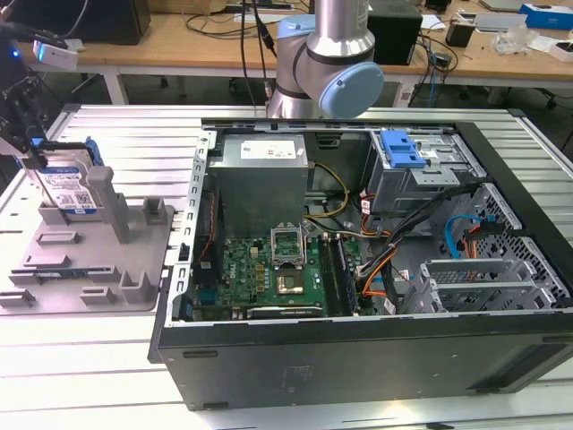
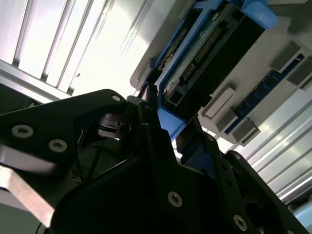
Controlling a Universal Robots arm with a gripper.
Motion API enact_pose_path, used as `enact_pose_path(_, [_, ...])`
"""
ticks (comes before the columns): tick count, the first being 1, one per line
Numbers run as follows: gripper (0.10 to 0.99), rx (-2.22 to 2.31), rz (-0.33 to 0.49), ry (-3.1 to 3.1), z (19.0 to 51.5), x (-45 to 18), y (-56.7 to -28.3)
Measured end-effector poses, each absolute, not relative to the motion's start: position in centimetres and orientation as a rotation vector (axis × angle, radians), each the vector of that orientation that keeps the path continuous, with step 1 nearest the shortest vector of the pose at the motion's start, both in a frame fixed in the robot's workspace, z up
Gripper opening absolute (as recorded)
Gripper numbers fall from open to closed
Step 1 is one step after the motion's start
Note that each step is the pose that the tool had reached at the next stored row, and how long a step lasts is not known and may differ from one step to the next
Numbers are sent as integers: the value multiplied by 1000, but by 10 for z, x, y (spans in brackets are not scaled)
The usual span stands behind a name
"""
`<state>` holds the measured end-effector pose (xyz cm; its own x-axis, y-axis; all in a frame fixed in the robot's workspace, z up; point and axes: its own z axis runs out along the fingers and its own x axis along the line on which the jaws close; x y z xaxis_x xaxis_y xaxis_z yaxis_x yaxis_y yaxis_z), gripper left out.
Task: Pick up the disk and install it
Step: 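Pick up the disk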
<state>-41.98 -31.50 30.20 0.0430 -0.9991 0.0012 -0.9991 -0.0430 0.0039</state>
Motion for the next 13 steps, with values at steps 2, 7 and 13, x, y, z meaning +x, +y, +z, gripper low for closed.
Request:
enact_pose_path(2, [392, 2266, -3, -2171, 302, -420, -315])
enact_pose_path(7, [392, 2266, -3, -2171, 301, -420, -315])
enact_pose_path(13, [392, 2266, -3, -2170, 301, -420, -317])
